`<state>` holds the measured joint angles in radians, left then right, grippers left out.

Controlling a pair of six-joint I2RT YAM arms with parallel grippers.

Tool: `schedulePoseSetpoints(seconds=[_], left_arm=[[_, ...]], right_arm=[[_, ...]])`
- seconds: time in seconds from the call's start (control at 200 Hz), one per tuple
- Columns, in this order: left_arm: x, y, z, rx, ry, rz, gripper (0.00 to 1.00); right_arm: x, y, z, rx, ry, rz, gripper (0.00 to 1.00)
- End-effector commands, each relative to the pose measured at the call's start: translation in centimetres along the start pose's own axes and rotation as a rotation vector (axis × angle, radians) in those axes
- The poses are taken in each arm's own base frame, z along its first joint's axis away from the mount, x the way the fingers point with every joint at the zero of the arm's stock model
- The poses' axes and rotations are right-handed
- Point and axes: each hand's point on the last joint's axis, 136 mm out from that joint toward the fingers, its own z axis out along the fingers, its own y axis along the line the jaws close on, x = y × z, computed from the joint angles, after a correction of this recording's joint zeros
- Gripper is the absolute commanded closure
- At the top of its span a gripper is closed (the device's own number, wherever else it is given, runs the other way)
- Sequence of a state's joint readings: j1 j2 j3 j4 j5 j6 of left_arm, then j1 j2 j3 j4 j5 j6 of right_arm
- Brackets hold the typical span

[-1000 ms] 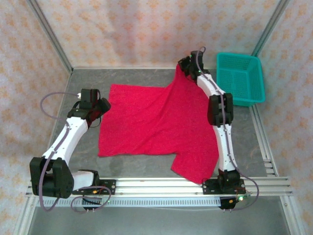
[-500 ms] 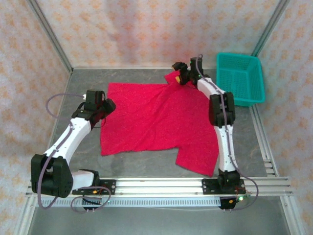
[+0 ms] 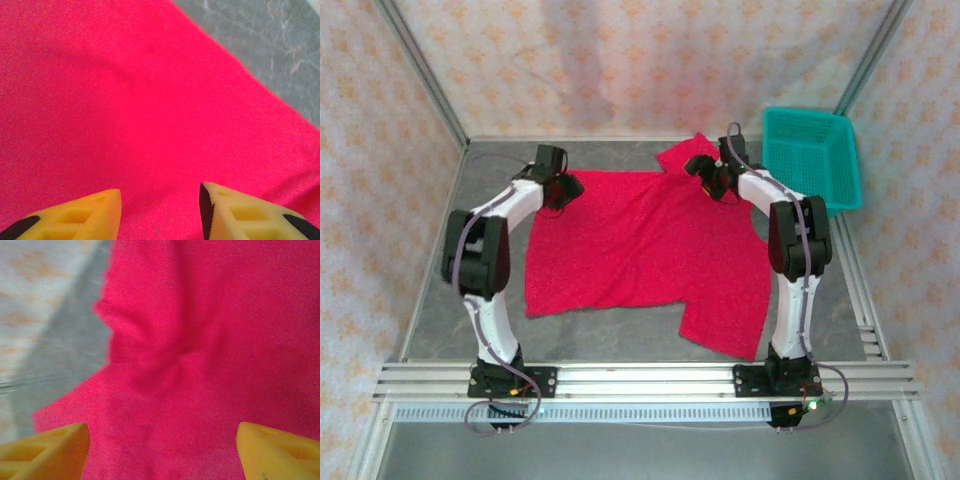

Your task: Fold the inside-out t-shirt

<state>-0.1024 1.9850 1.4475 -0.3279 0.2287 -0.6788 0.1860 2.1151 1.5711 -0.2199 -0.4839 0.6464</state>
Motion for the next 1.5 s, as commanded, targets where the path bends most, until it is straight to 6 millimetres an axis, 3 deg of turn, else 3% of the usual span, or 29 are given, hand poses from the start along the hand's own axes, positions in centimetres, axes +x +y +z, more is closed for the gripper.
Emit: schedulePoseSetpoints(seconds=[0.0, 0.095, 0.255, 0.47, 0.6, 0.676, 0.796, 0.896, 0.956, 0.996, 1.151, 1.316, 1.396, 1.491], left_arm=[[-1.5, -0.3, 2.9, -0.027, 0.033, 0.027, 0.54], [-2.6, 0.8, 6.2, -0.072, 0.072, 0.01, 0.54], [-4.3, 3.8, 10.1, -0.116, 0.115, -0.072, 0.55], [-8.2, 8.1, 11.7, -0.229, 0.036, -0.165, 0.57], [-10.8, 8.8, 12.0, -0.235, -0.003, -0.209, 0.59], [-12.5, 7.4, 11.5, -0.193, -0.037, -0.202, 0.59], [-14.8, 3.9, 8.7, -0.091, -0.079, -0.162, 0.57], [-15.3, 2.0, 3.2, -0.101, -0.113, -0.086, 0.56], [-15.0, 1.6, -1.0, -0.12, -0.153, -0.056, 0.56], [-14.1, 2.0, -3.7, -0.133, -0.172, -0.05, 0.56], [-7.2, 6.5, -12.8, -0.183, -0.184, -0.085, 0.57], [3.1, 14.2, -17.0, -0.31, -0.065, -0.149, 0.58], [6.6, 17.1, -18.6, -0.363, -0.04, -0.174, 0.58], [9.7, 19.1, -19.5, -0.361, -0.032, -0.206, 0.58]], right_arm=[[-0.9, -3.4, -0.1, 0.143, -0.053, -0.037, 0.22], [-1.3, -5.2, 0.6, 0.209, -0.065, -0.034, 0.21], [-2.0, -6.3, 3.2, 0.239, -0.052, -0.023, 0.2], [-3.9, -7.5, 5.2, 0.325, -0.075, -0.005, 0.2], [-4.8, -6.8, 5.5, 0.315, -0.09, 0.004, 0.19], [-5.2, -4.9, 5.5, 0.254, -0.088, 0.01, 0.19], [-5.7, 0.4, 3.7, 0.138, -0.063, -0.062, 0.19], [-5.3, 3.7, -0.5, 0.14, -0.075, -0.18, 0.16], [-4.6, 4.4, -3.5, 0.173, -0.098, -0.243, 0.06], [-4.1, 4.2, -5.4, 0.203, -0.117, -0.273, 0.0], [0.7, 1.0, -11.1, 0.265, -0.119, -0.296, 0.01], [7.9, -4.8, -14.5, 0.349, -0.056, -0.229, 0.01], [10.9, -6.5, -15.9, 0.406, -0.048, -0.244, 0.01], [13.5, -8.3, -17.5, 0.481, -0.03, -0.26, 0.01]])
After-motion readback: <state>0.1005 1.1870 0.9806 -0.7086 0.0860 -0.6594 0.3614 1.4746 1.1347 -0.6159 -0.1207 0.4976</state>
